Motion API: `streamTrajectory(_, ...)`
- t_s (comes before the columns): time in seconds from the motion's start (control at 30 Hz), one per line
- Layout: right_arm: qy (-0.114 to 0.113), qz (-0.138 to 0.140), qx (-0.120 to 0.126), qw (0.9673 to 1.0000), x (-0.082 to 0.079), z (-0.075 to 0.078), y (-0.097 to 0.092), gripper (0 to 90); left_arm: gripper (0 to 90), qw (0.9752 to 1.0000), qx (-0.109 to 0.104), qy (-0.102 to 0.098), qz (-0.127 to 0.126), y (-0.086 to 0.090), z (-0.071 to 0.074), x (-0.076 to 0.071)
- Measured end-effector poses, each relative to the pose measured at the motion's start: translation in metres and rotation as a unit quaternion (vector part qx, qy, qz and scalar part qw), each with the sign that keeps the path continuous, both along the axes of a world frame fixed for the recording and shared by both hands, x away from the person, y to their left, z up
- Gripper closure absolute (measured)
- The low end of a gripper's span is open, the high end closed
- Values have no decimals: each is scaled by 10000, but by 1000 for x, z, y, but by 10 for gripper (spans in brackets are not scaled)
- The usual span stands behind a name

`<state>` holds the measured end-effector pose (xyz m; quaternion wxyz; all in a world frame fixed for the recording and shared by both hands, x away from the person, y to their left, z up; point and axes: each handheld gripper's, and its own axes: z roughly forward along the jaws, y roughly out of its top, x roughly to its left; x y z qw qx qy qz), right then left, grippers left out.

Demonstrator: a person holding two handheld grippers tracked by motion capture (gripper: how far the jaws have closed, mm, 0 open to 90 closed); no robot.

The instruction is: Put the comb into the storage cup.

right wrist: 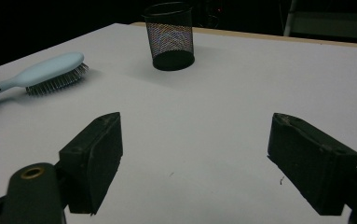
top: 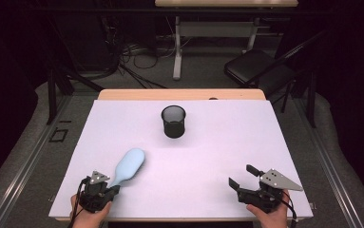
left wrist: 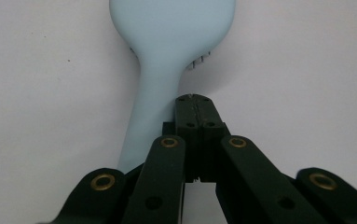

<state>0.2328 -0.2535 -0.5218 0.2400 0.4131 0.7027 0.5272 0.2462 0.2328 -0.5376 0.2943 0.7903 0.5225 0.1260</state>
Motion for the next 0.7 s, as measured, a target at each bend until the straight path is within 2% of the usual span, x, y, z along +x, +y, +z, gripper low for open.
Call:
streamTrajectory(0.2, 1, 7, 2, 10000, 0, 0, 0, 175, 900, 10000, -29, -11, -9, -1, 0, -1)
streamTrajectory(0.37, 7, 14, 3, 10000, 0, 0, 0, 175, 900, 9999, -74, -9, -113, -2, 1, -2)
streamTrajectory(0.7, 8, 32, -14, 10000, 0, 0, 0, 175, 888, 9995, -262, -158, -125, 0, 4, -4)
